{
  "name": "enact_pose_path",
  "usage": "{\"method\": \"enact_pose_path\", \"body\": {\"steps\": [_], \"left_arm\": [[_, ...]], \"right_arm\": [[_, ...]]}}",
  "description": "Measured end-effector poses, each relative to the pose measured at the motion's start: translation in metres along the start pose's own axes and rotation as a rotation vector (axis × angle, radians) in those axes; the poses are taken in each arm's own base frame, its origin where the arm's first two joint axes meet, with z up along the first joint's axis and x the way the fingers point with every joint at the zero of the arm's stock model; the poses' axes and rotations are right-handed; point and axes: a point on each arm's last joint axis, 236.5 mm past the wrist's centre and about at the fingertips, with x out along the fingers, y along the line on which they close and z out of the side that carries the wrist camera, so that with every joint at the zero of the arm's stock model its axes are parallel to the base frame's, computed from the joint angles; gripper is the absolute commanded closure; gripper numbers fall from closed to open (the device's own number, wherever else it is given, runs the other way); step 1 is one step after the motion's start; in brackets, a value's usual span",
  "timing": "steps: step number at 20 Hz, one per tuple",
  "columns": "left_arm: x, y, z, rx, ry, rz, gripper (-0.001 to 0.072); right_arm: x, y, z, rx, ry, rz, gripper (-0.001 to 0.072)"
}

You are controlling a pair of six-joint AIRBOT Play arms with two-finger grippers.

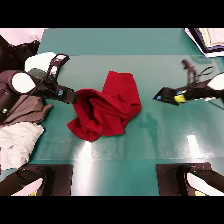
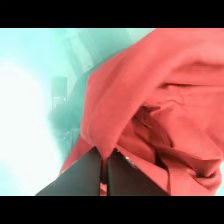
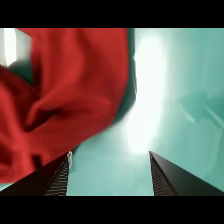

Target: Fold the shirts.

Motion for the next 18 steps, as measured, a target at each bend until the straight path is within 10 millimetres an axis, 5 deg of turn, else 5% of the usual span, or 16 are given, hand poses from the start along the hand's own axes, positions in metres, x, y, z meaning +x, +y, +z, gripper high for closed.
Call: {"method": "enact_pose_path", "body": {"steps": [4,8,9,11,12,15,18], "left_arm": [[-0.005,-0.001,-0.002,-0.009,0.017,0.002,0.068],[-0.007,-0.001,-0.005,-0.011,0.033,0.003,0.068],[-0.007,-0.001,-0.005,-0.013,0.033,0.003,0.068],[-0.007,-0.001,-0.005,-0.017,0.035,0.002,0.068],[-0.007,-0.001,-0.005,-0.017,0.035,0.002,0.068],[-0.009,-0.002,-0.005,-0.017,0.033,0.001,0.0681],[-0.03,-0.003,0.013,0.003,-0.032,0.015,0.0681]], "right_arm": [[0.056,-0.003,-0.013,0.051,0.079,0.006,0.0158],[0.089,0.004,-0.018,0.122,0.116,0.065,0.0159],[0.094,0.007,-0.019,0.137,0.125,0.083,0.0216],[0.103,0.01,-0.018,0.157,0.126,0.104,0.0603],[0.105,0.012,-0.017,0.159,0.122,0.111,0.0694],[0.102,0.018,-0.009,0.129,0.083,0.129,0.0696],[0.07,0.036,0.011,0.059,-0.025,0.163,0.0697]]}}
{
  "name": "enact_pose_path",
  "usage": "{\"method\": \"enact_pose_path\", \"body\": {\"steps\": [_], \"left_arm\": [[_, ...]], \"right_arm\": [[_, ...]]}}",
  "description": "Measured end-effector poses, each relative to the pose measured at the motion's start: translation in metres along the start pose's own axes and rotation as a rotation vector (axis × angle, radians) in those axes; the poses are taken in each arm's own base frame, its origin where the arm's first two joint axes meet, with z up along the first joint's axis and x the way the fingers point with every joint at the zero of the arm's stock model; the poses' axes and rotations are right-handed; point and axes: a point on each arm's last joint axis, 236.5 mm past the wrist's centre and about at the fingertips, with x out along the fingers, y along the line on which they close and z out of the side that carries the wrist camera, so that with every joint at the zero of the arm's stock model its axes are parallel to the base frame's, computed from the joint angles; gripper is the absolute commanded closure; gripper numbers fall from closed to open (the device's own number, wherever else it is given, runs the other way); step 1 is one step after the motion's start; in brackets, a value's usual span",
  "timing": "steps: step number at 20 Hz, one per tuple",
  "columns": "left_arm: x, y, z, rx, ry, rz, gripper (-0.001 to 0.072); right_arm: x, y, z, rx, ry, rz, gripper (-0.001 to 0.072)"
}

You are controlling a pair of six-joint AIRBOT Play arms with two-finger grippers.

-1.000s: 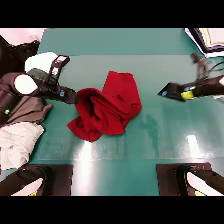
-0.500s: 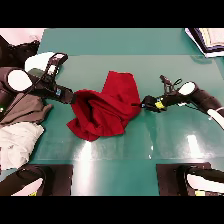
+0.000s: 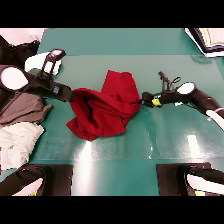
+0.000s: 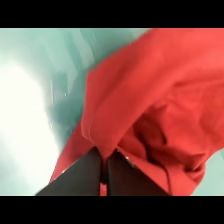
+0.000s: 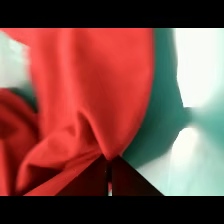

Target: Fold the shirts.

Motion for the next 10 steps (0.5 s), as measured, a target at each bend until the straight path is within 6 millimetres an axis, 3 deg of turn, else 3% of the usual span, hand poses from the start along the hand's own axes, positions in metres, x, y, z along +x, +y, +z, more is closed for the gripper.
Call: {"method": "enact_pose_path", "body": {"steps": [3,6,8,10], "left_arm": [[-0.056,-0.009,0.043,0.042,-0.159,0.014,0.068],[-0.137,-0.028,0.079,0.093,-0.338,0.013,0.068],[-0.194,-0.044,0.09,0.128,-0.443,0.001,0.068],[-0.247,-0.061,0.093,0.165,-0.534,-0.019,0.068]], "right_arm": [[-0.066,0.047,0.035,-0.127,-0.181,0.056,0.0697],[-0.164,0.109,0.061,-0.315,-0.406,0.09,0.0697],[-0.231,0.147,0.064,-0.433,-0.548,0.096,0.0697],[-0.297,0.179,0.055,-0.538,-0.678,0.085,0.0697]]}}
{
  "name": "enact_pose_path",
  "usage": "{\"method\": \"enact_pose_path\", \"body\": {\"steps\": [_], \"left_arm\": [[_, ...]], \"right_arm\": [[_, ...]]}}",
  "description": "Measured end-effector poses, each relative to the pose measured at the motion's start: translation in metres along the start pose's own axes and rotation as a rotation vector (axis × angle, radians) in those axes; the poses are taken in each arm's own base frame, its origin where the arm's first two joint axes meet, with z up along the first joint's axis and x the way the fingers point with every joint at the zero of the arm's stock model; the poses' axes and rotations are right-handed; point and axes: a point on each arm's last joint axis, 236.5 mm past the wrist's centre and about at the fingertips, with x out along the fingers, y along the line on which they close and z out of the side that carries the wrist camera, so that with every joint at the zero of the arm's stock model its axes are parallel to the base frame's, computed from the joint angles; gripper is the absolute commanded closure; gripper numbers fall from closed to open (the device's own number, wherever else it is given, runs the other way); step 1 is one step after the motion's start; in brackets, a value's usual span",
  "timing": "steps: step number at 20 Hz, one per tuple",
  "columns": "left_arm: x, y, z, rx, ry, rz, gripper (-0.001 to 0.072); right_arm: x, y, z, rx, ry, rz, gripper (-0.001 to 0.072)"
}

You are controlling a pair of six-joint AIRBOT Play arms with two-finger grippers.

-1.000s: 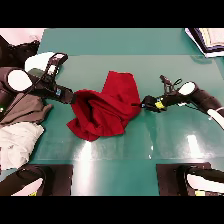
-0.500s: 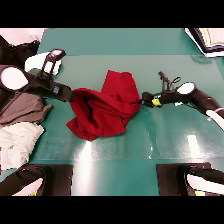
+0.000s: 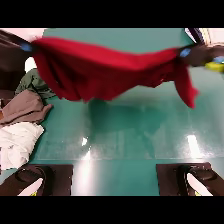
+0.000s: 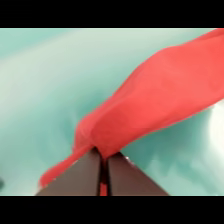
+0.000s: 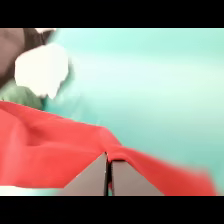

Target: Fold the shirts.

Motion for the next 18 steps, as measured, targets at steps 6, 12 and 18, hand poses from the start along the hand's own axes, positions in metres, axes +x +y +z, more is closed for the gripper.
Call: {"method": "enact_pose_path", "body": {"steps": [6,12,18], "left_arm": [[-0.091,-0.052,0.05,0.069,-0.195,-0.122,0.068],[-0.088,-0.064,0.039,0.078,-0.133,-0.178,0.068],[0.014,-0.017,-0.076,0.001,0.314,-0.101,0.068]], "right_arm": [[-0.106,0.027,0.061,-0.146,-0.197,-0.129,0.0697],[-0.125,-0.006,0.049,-0.026,-0.091,-0.274,0.0697],[-0.053,-0.047,-0.043,0.19,0.387,-0.22,0.0697]]}}
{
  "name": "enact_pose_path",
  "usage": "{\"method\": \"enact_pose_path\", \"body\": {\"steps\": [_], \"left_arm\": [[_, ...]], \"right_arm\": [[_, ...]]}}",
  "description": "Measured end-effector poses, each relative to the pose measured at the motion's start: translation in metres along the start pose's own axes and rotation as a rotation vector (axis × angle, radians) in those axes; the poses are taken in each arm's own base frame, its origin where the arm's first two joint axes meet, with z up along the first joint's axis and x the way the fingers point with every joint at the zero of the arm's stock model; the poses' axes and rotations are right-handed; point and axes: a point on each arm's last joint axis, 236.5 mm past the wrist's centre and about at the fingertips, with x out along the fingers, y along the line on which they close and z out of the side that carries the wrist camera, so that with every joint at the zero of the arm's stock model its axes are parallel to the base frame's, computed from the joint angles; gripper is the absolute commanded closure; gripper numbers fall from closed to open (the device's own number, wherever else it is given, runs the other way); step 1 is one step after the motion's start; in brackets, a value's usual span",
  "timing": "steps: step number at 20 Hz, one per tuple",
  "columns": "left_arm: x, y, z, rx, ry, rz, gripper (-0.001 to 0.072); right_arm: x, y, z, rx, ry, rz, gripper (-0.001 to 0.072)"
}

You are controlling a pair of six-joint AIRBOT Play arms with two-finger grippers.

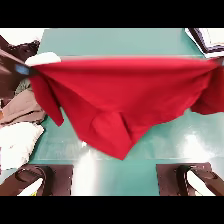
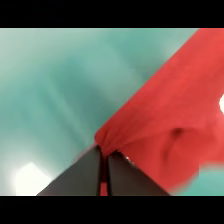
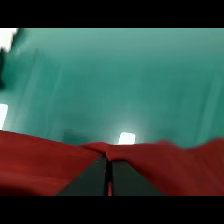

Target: Fold the shirts.

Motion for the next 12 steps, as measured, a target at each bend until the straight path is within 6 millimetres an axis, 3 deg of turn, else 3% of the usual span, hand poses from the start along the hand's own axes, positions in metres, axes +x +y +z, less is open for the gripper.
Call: {"method": "enact_pose_path", "body": {"steps": [3,6,9,12], "left_arm": [[0.074,0.025,-0.049,-0.043,0.152,0.006,0.068],[0.141,0.049,-0.089,-0.092,0.177,0.038,0.068],[0.184,0.071,-0.11,-0.114,0.124,0.092,0.068],[0.204,0.088,-0.113,-0.111,0.058,0.143,0.0679]], "right_arm": [[0.078,-0.016,-0.021,0.032,0.186,0.002,0.0695],[0.16,-0.039,-0.037,0.073,0.269,-0.024,0.0695],[0.229,-0.066,-0.051,0.12,0.295,-0.057,0.0695],[0.271,-0.085,-0.06,0.15,0.299,-0.083,0.0695]]}}
